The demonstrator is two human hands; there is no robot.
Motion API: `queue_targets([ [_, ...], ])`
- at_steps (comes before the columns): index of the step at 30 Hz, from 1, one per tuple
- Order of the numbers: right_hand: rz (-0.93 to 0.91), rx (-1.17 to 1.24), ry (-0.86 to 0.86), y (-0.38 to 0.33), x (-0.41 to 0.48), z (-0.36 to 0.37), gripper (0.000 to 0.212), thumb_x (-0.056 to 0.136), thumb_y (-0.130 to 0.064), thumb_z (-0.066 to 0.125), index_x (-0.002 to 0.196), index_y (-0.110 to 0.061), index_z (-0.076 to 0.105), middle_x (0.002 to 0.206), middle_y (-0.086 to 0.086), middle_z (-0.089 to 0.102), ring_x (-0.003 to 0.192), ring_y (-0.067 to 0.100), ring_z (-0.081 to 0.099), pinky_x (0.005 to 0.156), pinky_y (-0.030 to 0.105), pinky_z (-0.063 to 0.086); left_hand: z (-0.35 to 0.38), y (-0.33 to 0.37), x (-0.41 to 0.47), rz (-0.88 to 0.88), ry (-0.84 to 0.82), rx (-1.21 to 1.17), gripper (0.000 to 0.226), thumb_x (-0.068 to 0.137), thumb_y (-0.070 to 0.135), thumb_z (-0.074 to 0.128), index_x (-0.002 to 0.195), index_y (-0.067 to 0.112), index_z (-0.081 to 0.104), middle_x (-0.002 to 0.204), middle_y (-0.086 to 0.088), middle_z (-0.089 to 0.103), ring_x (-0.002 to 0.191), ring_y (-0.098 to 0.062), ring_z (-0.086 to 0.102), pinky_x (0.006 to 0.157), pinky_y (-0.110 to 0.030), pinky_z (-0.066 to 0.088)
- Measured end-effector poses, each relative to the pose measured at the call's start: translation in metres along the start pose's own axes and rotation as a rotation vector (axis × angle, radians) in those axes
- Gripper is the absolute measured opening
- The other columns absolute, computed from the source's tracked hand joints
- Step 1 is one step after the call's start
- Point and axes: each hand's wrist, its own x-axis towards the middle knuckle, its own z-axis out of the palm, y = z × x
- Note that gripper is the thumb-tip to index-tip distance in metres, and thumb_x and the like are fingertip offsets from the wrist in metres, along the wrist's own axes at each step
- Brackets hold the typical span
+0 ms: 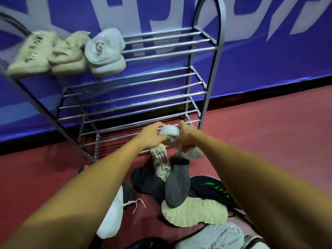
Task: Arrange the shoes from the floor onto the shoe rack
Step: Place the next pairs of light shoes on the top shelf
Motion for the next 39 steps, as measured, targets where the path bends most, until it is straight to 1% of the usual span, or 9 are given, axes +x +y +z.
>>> queue_targets([
  [5,-0.085,-0.067,0.046,-0.038,-0.046,-0.026,0.050,0.084,-0.033,0.077,0.116,-0.014,0.044,0.092,0.012,0.067,0.078,0.033,0.075,0.071,0.048,0.062,-0.058,0.029,-0.039,0.107,0.105,0.132,0.040,0.081,0.030,0.074,0.120,0.025,0.065,0.096,0.004,0.067,0.087,-0.014,0.062,0.074,-0.022,0.041],
  [8,-0.153,-0.062,0.043,-0.061,-0.075,-0.046,0.052,0.082,-0.035,0.080,0.117,-0.012,0.048,0.095,0.012,0.065,0.081,0.034,0.075,0.072,0.048,0.062,-0.091,0.041,-0.064,0.166,0.167,0.164,0.037,0.081,0.037,0.074,0.116,0.025,0.068,0.091,0.005,0.067,0.086,-0.013,0.062,0.077,-0.024,0.047],
  [12,-0.242,0.075,0.048,-0.080,-0.100,-0.061,0.047,0.080,-0.035,0.082,0.109,-0.010,0.054,0.088,0.010,0.066,0.065,0.023,0.066,0.065,0.037,0.061,-0.122,0.049,-0.090,0.207,0.249,0.152,0.042,0.086,0.043,0.070,0.125,0.027,0.066,0.107,0.003,0.069,0.099,-0.015,0.063,0.090,-0.031,0.048],
  [19,-0.305,0.158,0.055,-0.086,-0.115,-0.057,0.056,0.072,-0.040,0.086,0.107,-0.010,0.055,0.095,0.021,0.074,0.071,0.028,0.069,0.079,0.048,0.061,-0.131,0.045,-0.120,0.263,0.346,0.050,0.034,0.089,0.045,0.066,0.120,0.032,0.070,0.114,0.011,0.071,0.105,-0.008,0.062,0.096,-0.033,0.049],
  [21,-0.318,0.165,0.071,-0.088,-0.120,-0.056,0.054,0.074,-0.041,0.085,0.106,-0.011,0.054,0.091,0.017,0.073,0.070,0.026,0.069,0.074,0.045,0.063,-0.131,0.045,-0.126,0.271,0.362,0.043,0.034,0.091,0.043,0.065,0.123,0.033,0.068,0.116,0.009,0.069,0.106,-0.009,0.060,0.093,-0.029,0.047],
  [26,-0.349,0.156,0.138,-0.090,-0.136,-0.060,0.057,0.076,-0.044,0.083,0.110,-0.009,0.054,0.081,0.010,0.069,0.058,0.018,0.067,0.050,0.024,0.052,-0.139,0.047,-0.135,0.282,0.331,-0.061,0.038,0.093,0.044,0.062,0.128,0.032,0.065,0.120,0.010,0.066,0.108,-0.008,0.059,0.090,-0.025,0.043],
  [30,-0.376,0.222,0.152,-0.089,-0.147,-0.069,0.053,0.082,-0.040,0.079,0.112,-0.005,0.053,0.074,0.011,0.065,0.053,0.016,0.060,0.040,0.016,0.043,-0.139,0.045,-0.131,0.236,0.280,-0.066,0.039,0.089,0.050,0.063,0.125,0.036,0.061,0.105,0.004,0.068,0.096,-0.014,0.065,0.091,-0.039,0.052],
  [35,-0.490,0.310,0.138,-0.093,-0.156,-0.082,0.048,0.084,-0.047,0.074,0.115,-0.016,0.057,0.077,0.011,0.064,0.056,0.012,0.058,0.049,0.021,0.042,-0.135,0.040,-0.129,0.145,0.179,-0.046,0.061,0.077,0.056,0.069,0.133,0.035,0.054,0.115,0.004,0.066,0.103,-0.013,0.063,0.098,-0.042,0.049],
  [39,-0.563,0.439,0.081,-0.094,-0.157,-0.089,0.038,0.089,-0.050,0.067,0.118,-0.026,0.062,0.078,0.004,0.066,0.063,0.010,0.055,0.056,0.023,0.038,-0.132,0.040,-0.129,0.101,0.103,-0.140,0.067,0.078,0.037,0.079,0.137,0.033,0.047,0.106,0.005,0.068,0.098,-0.012,0.066,0.096,-0.038,0.050],
])
